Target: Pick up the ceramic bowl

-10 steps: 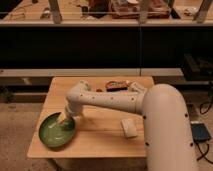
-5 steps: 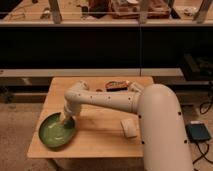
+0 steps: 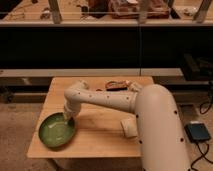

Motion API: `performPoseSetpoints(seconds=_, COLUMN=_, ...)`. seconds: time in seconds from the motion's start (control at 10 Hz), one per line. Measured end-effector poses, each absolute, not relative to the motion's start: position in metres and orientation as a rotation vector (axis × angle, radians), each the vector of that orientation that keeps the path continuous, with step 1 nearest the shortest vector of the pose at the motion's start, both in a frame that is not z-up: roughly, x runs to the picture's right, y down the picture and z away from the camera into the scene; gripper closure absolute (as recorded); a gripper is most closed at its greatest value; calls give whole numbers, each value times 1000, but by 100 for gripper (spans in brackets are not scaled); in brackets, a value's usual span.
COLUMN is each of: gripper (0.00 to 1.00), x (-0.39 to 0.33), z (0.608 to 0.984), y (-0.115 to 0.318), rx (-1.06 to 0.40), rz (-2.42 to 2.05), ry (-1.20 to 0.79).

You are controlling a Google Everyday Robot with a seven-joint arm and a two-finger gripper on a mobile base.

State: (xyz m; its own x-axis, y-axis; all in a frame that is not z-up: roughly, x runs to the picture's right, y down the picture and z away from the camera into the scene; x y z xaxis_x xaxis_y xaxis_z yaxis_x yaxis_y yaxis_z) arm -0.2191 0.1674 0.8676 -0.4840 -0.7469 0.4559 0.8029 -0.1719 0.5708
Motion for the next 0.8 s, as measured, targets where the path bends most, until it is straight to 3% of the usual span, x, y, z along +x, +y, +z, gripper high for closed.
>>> performPoseSetpoints(seconds=0.4, gripper=100, x=-203, z=859, y=153, rx=-56, rz=-1840, ry=-925)
performPoseSetpoints(seconds=0.8, gripper=100, x=-167, z=808, y=112, rx=1, rz=-1844, ry=-902)
